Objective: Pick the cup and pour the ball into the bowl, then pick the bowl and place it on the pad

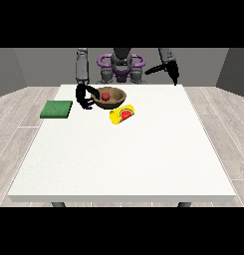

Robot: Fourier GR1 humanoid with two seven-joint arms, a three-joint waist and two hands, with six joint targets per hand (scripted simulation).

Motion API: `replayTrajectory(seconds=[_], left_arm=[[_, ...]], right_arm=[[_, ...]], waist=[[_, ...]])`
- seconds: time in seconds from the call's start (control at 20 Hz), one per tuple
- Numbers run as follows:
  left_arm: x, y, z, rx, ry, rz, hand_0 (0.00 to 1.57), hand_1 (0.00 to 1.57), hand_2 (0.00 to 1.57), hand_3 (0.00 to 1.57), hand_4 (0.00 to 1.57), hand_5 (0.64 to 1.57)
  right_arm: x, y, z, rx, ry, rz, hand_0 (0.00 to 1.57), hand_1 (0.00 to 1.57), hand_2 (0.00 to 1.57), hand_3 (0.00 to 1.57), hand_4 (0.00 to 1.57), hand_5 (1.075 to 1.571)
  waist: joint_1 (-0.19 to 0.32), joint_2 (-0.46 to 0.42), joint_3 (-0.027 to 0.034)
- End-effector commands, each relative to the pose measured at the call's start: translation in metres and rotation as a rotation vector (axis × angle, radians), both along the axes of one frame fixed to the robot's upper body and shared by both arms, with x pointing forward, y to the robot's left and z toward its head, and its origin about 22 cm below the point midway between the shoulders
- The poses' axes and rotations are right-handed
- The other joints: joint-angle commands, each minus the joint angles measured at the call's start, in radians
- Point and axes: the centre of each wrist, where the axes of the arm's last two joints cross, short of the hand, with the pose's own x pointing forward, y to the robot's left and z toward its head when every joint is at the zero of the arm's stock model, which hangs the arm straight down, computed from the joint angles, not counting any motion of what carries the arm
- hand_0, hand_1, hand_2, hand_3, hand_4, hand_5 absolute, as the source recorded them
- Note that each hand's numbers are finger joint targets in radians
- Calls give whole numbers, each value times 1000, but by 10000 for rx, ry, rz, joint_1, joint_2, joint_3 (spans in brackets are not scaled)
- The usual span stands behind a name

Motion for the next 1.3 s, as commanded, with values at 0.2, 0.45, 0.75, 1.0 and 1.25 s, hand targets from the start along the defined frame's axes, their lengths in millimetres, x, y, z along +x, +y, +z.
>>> replayTrajectory(seconds=[0.2,0.45,0.75,1.0,1.25], left_arm=[[-12,55,-26,-194,824,1091,0,0,0,0,0,1571],[-22,51,-37,-39,957,1264,0,0,0,0,0,1570],[-16,29,-27,-16,-512,844,0,0,0,0,0,1567],[-3,-1,-9,56,-1413,890,0,0,0,0,0,1566],[4,-28,42,361,-3289,-35,0,0,0,0,0,1565]], right_arm=[[24,-1,40,139,1384,655,1571,1571,1571,1571,1049,1553],[19,-54,54,63,1279,286,1571,1571,1571,1571,1060,1562],[24,-118,86,1076,-90,-626,1571,1571,1571,1571,1074,1563],[23,-172,123,1257,-1189,-583,1571,1571,1571,1571,1074,1563],[7,-234,153,1366,-2434,-1436,1571,1571,1571,1366,1031,1562]], waist=[[-1068,-888,83],[-1010,-882,88],[-672,420,91],[-745,1580,96],[48,3229,116]])
